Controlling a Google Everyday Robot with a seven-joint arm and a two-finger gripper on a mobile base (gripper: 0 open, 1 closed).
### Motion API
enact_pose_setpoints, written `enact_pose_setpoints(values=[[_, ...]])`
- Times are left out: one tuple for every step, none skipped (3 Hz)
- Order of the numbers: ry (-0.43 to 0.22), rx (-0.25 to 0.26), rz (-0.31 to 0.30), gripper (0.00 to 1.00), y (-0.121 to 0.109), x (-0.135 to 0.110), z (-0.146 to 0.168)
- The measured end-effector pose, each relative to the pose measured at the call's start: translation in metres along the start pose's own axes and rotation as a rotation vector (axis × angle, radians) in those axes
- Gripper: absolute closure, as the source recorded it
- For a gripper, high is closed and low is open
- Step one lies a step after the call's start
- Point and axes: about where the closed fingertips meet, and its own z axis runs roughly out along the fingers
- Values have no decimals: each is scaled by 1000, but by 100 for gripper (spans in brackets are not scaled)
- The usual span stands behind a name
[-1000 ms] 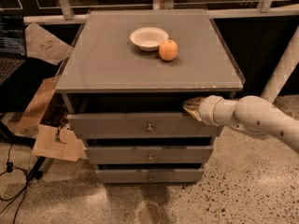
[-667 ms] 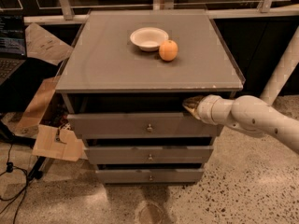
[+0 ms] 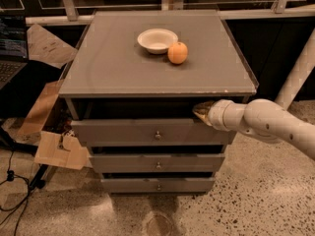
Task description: Open top drawer
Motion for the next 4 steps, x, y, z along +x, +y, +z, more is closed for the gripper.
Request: enact_pose_setpoints(values=[[13,-9,5,100,0,2,-1],[22,-25,5,100,4,-1,-1],[40,-50,16,100,7,3,-3],[40,-50,16,100,7,3,-3]])
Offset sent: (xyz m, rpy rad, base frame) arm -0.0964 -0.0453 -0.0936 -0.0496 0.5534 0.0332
